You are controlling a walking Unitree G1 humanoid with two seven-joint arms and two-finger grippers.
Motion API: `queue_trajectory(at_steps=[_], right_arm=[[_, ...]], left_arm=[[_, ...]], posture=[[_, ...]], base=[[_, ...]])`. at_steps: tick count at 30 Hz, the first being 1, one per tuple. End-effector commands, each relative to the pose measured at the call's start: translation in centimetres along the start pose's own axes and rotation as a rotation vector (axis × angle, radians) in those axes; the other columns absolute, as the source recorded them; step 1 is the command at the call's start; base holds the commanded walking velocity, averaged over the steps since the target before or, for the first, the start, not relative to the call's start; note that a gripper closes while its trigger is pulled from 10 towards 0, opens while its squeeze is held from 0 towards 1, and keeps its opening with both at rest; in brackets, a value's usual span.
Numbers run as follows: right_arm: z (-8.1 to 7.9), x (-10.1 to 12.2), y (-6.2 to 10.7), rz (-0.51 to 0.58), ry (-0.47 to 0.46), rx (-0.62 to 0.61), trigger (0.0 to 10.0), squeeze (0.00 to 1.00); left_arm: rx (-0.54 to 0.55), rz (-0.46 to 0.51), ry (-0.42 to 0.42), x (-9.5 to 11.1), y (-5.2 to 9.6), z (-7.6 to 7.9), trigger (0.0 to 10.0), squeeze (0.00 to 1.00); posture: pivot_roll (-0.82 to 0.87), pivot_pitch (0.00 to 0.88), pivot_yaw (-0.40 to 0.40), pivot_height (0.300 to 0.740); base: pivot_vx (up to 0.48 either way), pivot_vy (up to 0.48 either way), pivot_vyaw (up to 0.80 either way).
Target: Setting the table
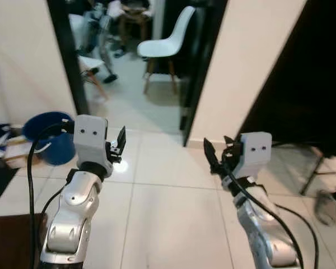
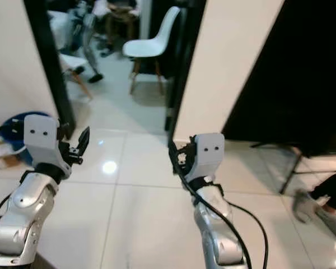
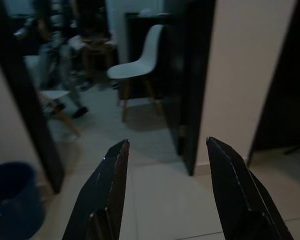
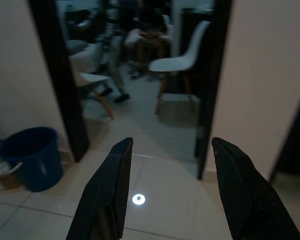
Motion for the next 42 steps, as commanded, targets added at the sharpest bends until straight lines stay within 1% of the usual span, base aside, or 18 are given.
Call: queue_trajectory(at_steps=[1,39,41,42], right_arm=[[-0.07,-0.33,0.11,-0.013,-0.001,0.005,10.0,0.0],[-0.1,-0.41,0.18,-0.02,0.002,0.009,10.0,0.0],[-0.11,-0.4,0.18,-0.02,0.004,0.01,10.0,0.0],[-0.12,-0.41,0.19,-0.02,0.007,0.011,10.0,0.0]], left_arm=[[0.003,-0.016,0.002,-0.43,0.15,-0.06,10.0,0.0],[0.002,-0.017,0.009,-0.45,0.12,0.06,10.0,0.0],[0.004,-0.024,0.018,-0.62,0.19,0.03,10.0,0.0],[0.01,-0.036,0.038,-0.85,0.26,-0.06,10.0,0.0]], posture=[[-0.06,0.021,0.023,0.74],[-0.06,0.025,0.02,0.74],[-0.06,0.026,0.02,0.74],[-0.06,0.026,0.019,0.74]], base=[[0.0,0.0,-0.8],[0.0,0.0,-0.8],[0.0,0.0,-0.8],[0.0,0.0,-0.8]])
Point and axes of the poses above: a point about 5 cm out from each wrist's last joint towards the gripper, its own y axis pointing back from the gripper into the wrist, its own x axis along the axis of the wrist's last joint, z = x × y, the point moved 1 cm from there along -y, pointing out of the wrist towards the gripper, and after that the axes turned 4 degrees about y, right-handed, at the moved point
